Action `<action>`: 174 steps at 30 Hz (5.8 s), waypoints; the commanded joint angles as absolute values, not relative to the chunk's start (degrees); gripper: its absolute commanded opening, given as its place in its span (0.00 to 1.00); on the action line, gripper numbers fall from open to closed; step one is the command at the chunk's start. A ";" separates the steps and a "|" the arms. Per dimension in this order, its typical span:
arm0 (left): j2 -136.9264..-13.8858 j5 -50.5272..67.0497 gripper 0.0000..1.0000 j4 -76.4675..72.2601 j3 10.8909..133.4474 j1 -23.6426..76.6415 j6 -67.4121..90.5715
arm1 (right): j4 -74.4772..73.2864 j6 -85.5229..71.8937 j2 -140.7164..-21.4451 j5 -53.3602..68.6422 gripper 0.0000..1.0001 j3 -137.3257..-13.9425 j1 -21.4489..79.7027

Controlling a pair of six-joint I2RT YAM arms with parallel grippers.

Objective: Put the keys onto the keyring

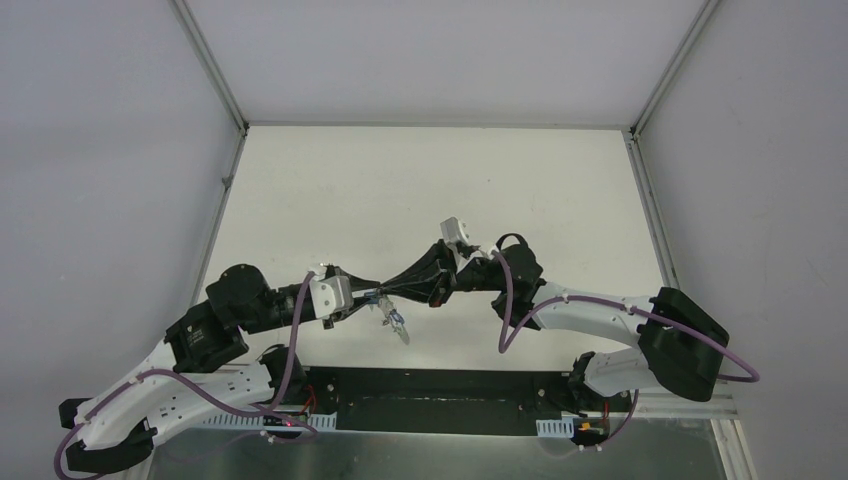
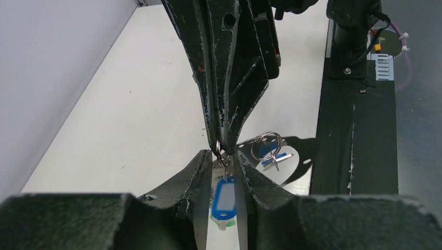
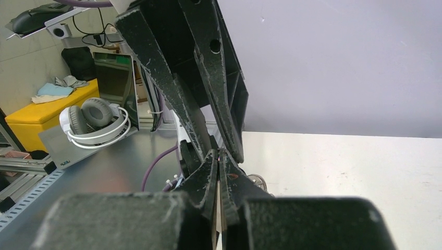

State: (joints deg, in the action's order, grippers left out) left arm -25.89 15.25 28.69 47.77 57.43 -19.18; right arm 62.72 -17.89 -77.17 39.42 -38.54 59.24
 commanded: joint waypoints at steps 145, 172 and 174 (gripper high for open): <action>-19.80 8.45 0.14 21.69 39.44 58.28 -17.68 | 70.31 -21.98 -80.80 34.54 0.00 -43.25 60.82; -16.64 11.73 0.04 27.62 39.50 58.34 -15.64 | 70.22 -20.81 -79.10 33.15 0.00 -42.45 60.73; -17.97 12.38 0.03 27.68 39.83 58.34 -16.00 | 70.22 -20.81 -79.08 33.20 0.00 -42.45 60.73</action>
